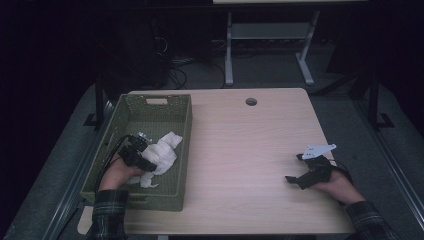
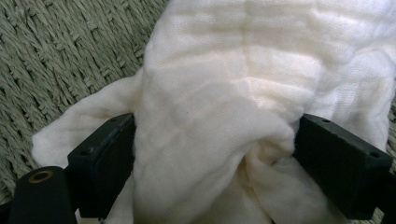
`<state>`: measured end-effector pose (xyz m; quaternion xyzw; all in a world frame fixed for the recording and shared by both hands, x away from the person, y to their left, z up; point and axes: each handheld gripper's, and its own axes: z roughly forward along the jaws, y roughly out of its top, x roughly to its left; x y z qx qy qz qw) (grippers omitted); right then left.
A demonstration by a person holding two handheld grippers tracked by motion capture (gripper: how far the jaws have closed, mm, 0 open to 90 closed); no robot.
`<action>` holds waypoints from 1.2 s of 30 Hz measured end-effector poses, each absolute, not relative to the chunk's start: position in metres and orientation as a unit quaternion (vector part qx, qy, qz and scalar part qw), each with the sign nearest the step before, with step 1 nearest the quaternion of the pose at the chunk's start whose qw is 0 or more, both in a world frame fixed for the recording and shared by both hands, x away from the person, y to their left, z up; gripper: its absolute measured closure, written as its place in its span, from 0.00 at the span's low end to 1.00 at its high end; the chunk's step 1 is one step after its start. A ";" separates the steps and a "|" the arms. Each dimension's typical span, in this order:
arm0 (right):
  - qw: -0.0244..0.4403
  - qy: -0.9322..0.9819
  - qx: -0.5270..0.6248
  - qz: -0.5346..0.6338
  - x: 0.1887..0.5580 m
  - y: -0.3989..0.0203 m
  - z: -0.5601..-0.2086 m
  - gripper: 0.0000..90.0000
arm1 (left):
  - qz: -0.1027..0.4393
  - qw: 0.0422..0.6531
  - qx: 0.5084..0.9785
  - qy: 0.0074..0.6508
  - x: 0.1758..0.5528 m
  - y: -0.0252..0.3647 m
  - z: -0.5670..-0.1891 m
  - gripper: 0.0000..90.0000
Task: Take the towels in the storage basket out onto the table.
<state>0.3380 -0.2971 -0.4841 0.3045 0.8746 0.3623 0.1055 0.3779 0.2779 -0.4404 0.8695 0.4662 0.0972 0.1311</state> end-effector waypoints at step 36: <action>0.105 0.874 0.305 0.363 0.338 -0.297 -0.484 0.00 | 0.079 0.236 0.843 0.477 0.368 0.288 -0.402 0.86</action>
